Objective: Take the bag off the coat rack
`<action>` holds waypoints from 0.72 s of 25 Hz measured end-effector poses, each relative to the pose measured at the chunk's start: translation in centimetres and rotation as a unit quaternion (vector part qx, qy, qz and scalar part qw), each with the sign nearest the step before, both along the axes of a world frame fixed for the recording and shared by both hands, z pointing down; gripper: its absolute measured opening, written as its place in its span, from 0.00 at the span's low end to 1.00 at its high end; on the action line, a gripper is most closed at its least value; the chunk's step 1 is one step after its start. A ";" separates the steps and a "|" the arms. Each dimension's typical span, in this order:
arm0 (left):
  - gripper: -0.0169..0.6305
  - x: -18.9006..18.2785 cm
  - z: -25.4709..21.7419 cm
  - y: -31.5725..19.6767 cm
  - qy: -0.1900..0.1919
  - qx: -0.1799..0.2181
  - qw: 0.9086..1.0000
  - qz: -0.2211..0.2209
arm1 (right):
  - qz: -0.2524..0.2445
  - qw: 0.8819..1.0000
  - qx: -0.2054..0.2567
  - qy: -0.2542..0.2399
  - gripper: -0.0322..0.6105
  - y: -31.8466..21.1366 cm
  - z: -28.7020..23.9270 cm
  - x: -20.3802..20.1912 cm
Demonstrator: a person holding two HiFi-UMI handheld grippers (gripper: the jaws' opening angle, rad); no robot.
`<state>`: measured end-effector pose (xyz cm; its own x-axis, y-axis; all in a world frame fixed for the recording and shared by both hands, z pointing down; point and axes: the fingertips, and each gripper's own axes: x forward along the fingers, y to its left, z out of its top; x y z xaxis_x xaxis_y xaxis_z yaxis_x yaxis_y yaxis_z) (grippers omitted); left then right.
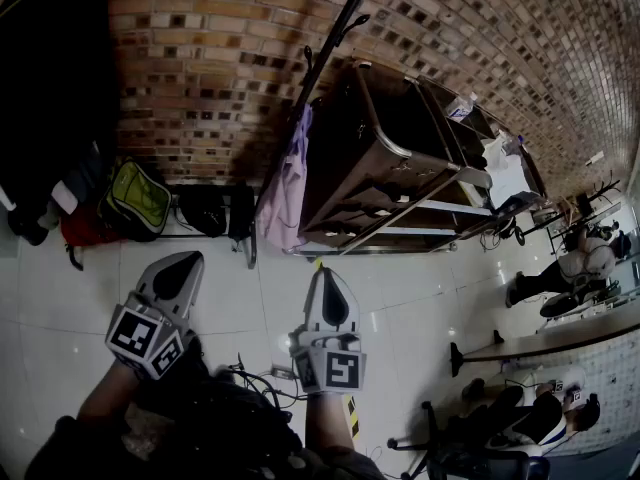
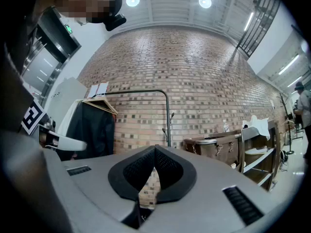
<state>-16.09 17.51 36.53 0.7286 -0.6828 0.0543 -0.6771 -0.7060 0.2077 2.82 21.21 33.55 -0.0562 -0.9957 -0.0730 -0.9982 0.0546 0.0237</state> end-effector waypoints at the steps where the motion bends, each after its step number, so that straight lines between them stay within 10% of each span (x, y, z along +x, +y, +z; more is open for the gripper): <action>1: 0.07 -0.2 -0.1 -0.6 -0.002 0.002 1.000 0.003 | 0.006 1.000 0.002 -0.005 0.08 -0.4 -0.1 0.0; 18: 0.07 -1.0 1.7 -7.6 -0.014 0.005 0.999 0.052 | 0.067 0.997 0.041 -0.014 0.08 -4.4 0.0 -0.5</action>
